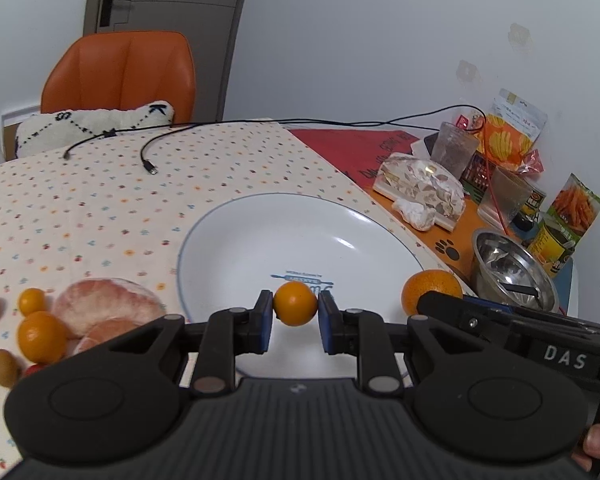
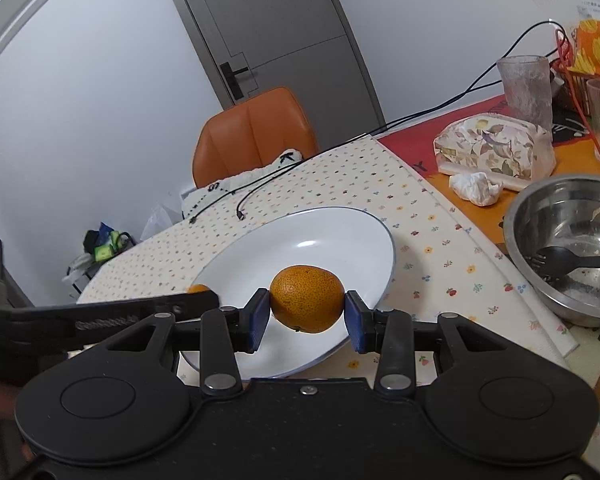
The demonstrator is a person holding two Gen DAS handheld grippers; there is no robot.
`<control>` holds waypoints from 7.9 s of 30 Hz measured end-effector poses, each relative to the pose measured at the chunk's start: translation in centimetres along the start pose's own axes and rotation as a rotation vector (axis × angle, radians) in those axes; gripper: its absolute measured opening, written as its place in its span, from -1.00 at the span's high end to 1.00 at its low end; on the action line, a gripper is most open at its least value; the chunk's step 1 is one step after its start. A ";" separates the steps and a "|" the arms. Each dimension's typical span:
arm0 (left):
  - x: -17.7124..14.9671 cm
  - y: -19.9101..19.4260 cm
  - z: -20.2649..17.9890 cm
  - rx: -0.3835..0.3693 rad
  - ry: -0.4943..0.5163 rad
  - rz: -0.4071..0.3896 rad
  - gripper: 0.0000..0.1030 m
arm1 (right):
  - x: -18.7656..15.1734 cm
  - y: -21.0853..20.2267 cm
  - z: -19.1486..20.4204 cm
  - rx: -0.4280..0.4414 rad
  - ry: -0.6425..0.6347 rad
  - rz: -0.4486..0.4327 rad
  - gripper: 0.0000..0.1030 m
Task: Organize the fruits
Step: 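Carry both oranges to the white plate and open both tools to release, then move both tools back toward the remaining fruit, then grasp the pomelo segment with the right tool while the left tool grasps the red plum, then carry the pomelo segment and plum onto the white plate and release both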
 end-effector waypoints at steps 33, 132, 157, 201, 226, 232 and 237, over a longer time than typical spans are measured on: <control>-0.7 -6.2 3.5 0.165 -0.069 -0.058 -0.57 | -0.8 0.4 3.7 0.032 -0.036 -0.002 -0.34; -7.8 -15.3 17.7 0.306 -0.293 -0.157 0.55 | -5.7 6.5 20.3 0.000 -0.294 0.138 0.05; -7.8 -15.2 16.9 0.327 -0.262 -0.124 0.56 | -5.7 6.7 20.1 -0.022 -0.322 0.138 0.29; -1.5 -10.2 7.1 0.166 -0.102 -0.163 0.56 | 0.5 0.0 8.3 -0.089 -0.150 -0.024 0.33; -0.2 -3.1 2.5 0.081 -0.024 -0.091 0.56 | 0.0 1.4 2.9 -0.139 -0.094 0.000 0.33; -0.1 -1.8 2.3 0.067 -0.021 -0.074 0.55 | 0.0 1.8 2.5 -0.137 -0.082 0.005 0.32; 0.0 -1.4 2.1 0.082 -0.021 -0.070 0.47 | -0.1 1.8 2.4 -0.120 -0.080 -0.006 0.09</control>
Point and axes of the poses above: each gripper's, at about its wrist camera, not at the fingertips, and y roughly the way its jaws point, z to its left, x to its top, the point moved 2 cm from there along y, roughly the way its jaws point, and after that the axes turned 14 degrees about -x, right-handed, at the moved point
